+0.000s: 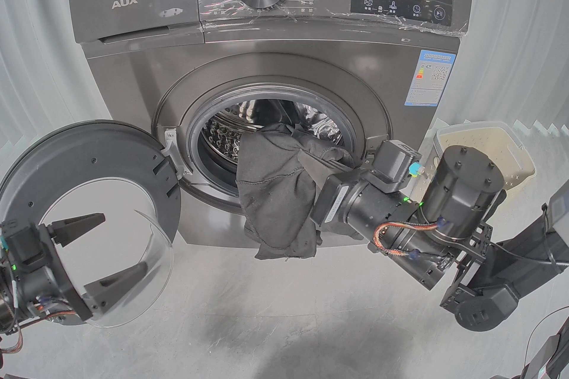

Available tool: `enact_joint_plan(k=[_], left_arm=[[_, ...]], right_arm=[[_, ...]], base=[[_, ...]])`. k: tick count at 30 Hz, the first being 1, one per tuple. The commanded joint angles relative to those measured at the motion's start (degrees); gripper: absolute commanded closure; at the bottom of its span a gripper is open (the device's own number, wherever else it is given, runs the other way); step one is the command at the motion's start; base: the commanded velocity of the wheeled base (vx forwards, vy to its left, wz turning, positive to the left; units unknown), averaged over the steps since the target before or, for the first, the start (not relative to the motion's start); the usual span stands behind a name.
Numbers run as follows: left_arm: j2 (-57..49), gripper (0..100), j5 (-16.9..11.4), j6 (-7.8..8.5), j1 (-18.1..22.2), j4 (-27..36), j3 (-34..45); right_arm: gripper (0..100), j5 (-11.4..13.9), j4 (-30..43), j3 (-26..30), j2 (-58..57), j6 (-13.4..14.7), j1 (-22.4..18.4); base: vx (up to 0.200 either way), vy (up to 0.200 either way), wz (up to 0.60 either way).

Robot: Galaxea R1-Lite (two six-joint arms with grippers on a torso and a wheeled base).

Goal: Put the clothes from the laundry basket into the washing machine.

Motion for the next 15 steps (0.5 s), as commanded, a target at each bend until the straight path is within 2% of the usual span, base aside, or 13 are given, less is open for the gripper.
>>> enact_joint_plan(k=[1,11,15], left_arm=[[16.0,0,0.2,0.30,-6.6,-6.5,-2.4],[25.9,0,0.8,-0.32,-11.5,-7.3,-8.6],[28.8,0,0.8,-1.90,-12.5,-7.5,-11.2]], right_arm=[[100,0.0,0.1,-2.9,3.3,0.2,0.0],[100,0.0,0.1,-3.7,4.0,0.0,-0.1],[100,-0.1,0.0,-3.6,4.1,0.0,-0.1]], base=[[0.000,0.000,0.00],[0.000,0.000,0.00],[0.000,0.000,0.00]])
